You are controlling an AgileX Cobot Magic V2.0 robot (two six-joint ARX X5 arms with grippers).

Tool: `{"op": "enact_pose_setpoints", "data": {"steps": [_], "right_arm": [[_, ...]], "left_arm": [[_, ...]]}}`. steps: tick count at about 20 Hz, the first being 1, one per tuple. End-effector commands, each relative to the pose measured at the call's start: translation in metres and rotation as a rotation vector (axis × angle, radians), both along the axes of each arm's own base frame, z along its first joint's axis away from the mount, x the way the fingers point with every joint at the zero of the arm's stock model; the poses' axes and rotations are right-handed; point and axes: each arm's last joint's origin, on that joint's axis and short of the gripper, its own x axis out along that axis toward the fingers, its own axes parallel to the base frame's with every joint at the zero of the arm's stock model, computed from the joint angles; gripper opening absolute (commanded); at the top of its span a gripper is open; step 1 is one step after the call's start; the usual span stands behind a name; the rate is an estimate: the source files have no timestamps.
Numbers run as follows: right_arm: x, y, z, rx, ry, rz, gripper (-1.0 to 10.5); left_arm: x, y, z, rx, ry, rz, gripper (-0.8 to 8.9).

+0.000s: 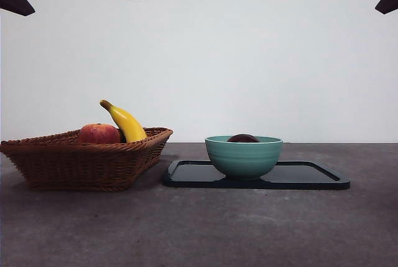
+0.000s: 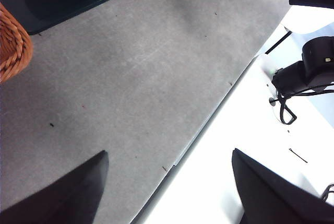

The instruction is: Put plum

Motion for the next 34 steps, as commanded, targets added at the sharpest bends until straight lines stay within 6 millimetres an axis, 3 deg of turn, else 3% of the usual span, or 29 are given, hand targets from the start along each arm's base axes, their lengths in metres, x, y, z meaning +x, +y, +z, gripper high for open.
{"op": "enact_pose_setpoints", "data": {"steps": [1, 10, 14, 17, 25, 29, 34], "right_arm": [[0.001, 0.002, 0.001, 0.002, -0.011, 0.013, 2.3], [0.001, 0.002, 0.001, 0.002, -0.011, 0.013, 2.3], [0.001, 0.002, 0.001, 0.002, -0.011, 0.013, 2.3], [0.001, 0.002, 0.001, 0.004, -0.010, 0.016, 2.3], [0.001, 0.002, 0.001, 0.007, -0.006, 0.019, 2.3], [-0.001, 0.001, 0.002, 0.010, -0.011, 0.018, 2.3], [-0.005, -0.001, 0.003, 0.016, -0.017, 0.016, 2.3]], "left_arm": [[0.001, -0.001, 0.003, -0.007, -0.016, -0.013, 3.74], [0.008, -0.005, 0.010, -0.065, -0.060, 0.029, 3.74], [0.020, -0.017, 0.021, -0.150, -0.126, 0.079, 3.74], [0.036, -0.030, 0.027, -0.111, -0.151, 0.150, 3.75], [0.109, -0.093, 0.061, -0.033, -0.190, 0.181, 3.74], [0.145, -0.130, 0.053, 0.027, -0.203, 0.187, 3.74], [0.178, -0.172, 0.025, 0.096, -0.192, 0.171, 3.74]]}}
